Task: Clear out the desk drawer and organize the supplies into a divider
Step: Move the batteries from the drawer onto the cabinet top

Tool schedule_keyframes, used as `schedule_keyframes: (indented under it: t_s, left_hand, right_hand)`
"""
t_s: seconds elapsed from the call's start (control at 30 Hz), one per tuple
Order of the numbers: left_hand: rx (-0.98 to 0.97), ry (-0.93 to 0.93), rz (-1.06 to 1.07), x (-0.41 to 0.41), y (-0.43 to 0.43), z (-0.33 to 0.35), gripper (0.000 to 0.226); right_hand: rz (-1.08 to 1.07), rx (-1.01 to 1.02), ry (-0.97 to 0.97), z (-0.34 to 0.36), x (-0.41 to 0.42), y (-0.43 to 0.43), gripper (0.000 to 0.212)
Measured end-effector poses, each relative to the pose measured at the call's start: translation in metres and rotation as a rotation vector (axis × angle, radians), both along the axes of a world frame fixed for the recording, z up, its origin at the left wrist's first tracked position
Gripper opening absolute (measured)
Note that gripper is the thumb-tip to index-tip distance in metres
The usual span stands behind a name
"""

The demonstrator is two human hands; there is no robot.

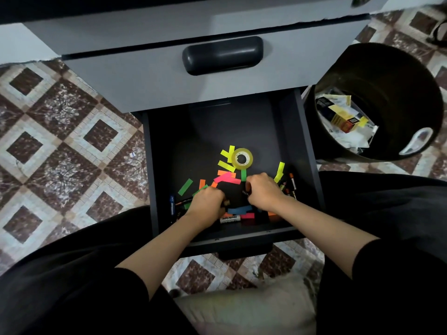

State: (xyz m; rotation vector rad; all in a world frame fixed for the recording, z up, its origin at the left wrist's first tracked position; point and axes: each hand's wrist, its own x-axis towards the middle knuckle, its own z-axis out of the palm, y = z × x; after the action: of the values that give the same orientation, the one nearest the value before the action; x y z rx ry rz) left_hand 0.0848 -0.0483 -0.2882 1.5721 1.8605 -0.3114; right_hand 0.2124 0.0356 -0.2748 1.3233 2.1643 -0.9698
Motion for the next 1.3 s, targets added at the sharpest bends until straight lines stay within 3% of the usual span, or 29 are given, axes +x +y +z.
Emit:
schedule_keyframes:
  t_s: [0.3, 0.97, 1.3]
  left_hand:
    - [-0.059, -0.012, 0.114, -0.034, 0.003, 0.007, 0.028]
    - [-0.061, -0.220, 0.202, -0.038, -0.002, 0.014, 0.029]
    - [0.050, -0.445, 0.441, -0.038, -0.009, 0.034, 0.019]
  right_hand:
    - [0.126, -0.244, 0.106, 0.005, -0.015, -0.019, 0.024]
    - [0.225, -0.221, -0.056, 0.003, -0.023, -0.027, 0.025]
    - [0.130, -0.204, -0.061, 0.014, -0.016, -0.024, 0.024]
